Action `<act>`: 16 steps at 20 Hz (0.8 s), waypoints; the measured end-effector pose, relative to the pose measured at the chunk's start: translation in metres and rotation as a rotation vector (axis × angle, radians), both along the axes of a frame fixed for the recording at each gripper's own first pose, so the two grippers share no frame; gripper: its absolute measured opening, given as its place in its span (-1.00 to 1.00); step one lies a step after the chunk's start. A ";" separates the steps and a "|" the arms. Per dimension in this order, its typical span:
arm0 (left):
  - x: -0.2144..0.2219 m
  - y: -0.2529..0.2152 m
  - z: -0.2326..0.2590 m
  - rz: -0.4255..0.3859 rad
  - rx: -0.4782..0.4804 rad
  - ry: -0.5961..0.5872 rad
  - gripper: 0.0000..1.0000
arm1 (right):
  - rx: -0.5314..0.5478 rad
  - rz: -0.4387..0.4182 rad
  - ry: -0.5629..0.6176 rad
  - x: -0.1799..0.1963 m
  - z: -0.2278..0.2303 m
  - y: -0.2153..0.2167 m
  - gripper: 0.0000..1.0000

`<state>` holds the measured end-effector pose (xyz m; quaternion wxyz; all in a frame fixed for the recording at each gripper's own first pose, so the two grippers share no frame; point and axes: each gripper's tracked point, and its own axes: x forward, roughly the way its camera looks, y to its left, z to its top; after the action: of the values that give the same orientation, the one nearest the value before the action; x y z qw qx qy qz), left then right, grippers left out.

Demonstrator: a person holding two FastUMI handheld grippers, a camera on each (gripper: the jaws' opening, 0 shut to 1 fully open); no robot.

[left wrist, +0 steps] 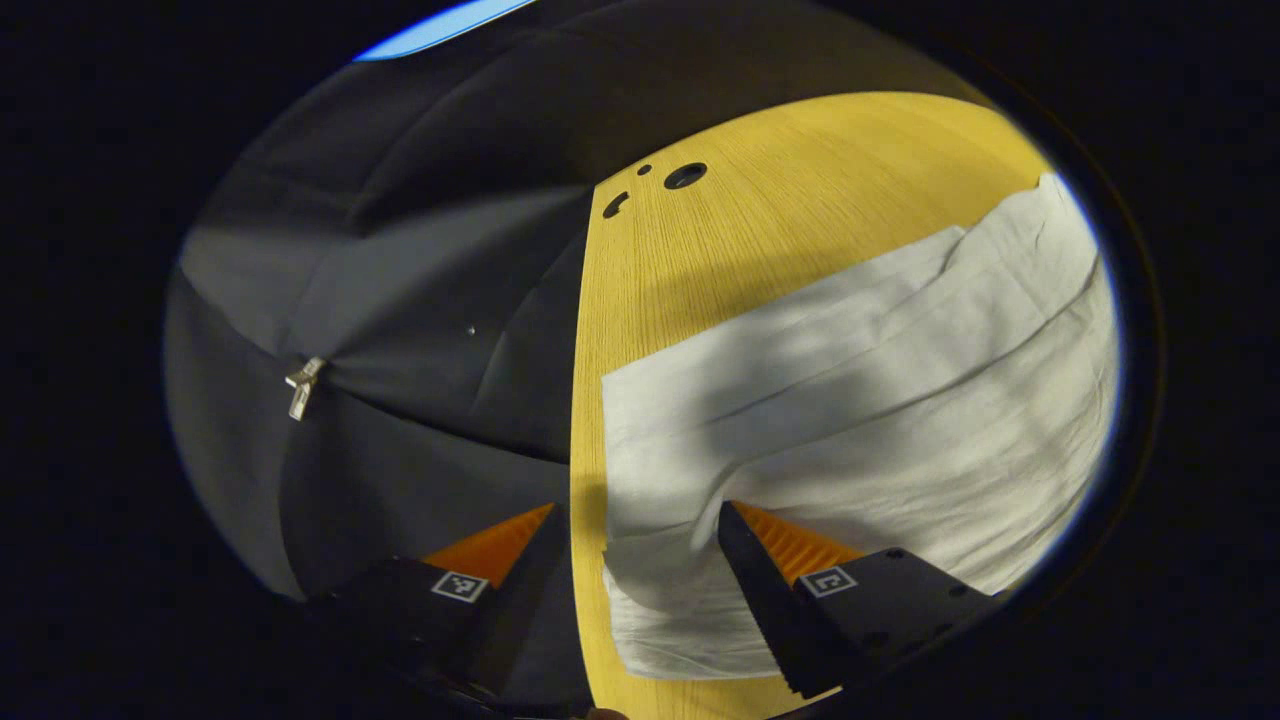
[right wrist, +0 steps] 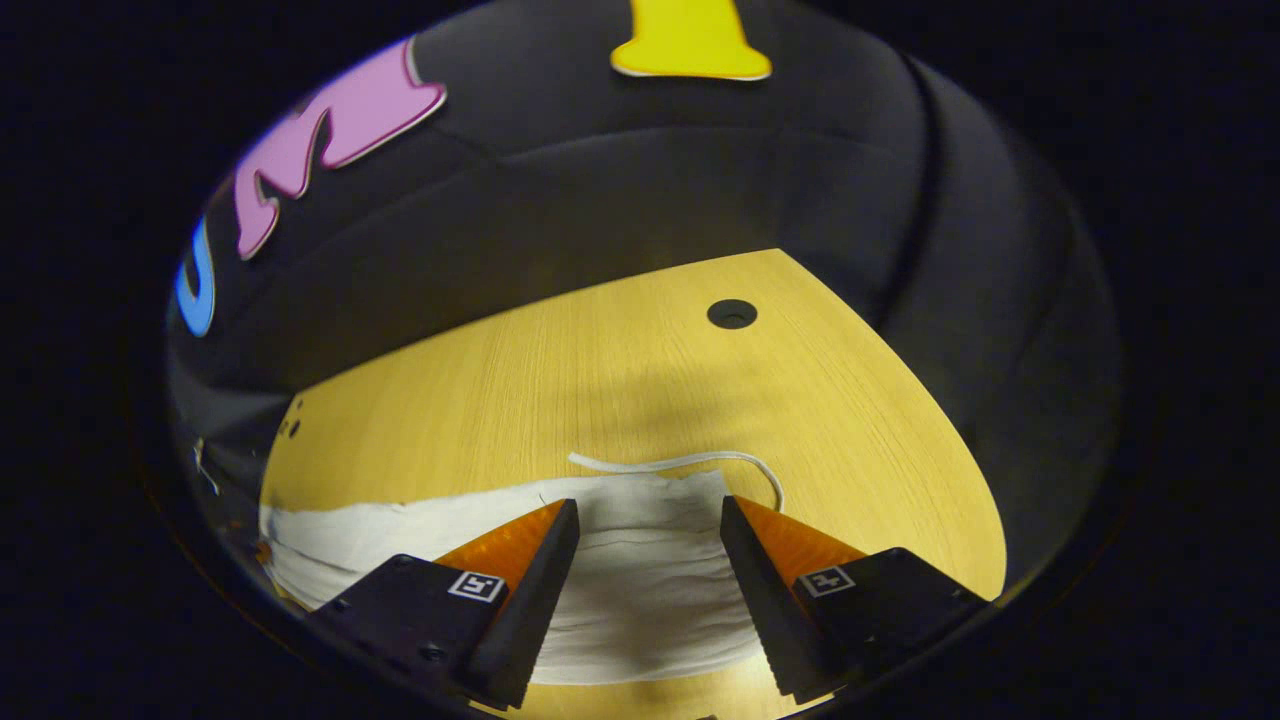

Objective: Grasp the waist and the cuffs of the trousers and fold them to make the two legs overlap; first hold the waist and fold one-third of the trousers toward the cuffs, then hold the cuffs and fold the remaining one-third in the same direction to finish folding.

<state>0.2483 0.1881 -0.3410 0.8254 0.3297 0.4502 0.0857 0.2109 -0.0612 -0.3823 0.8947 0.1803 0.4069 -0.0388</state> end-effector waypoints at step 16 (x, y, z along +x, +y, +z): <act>-0.064 -0.059 0.078 0.123 -0.419 -0.344 0.95 | 0.235 -0.478 0.189 -0.091 -0.065 -0.029 0.83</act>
<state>0.1847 0.1288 -0.2633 0.9331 0.1044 0.3306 0.0956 0.1198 -0.0907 -0.4472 0.7911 0.3693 0.4363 -0.2178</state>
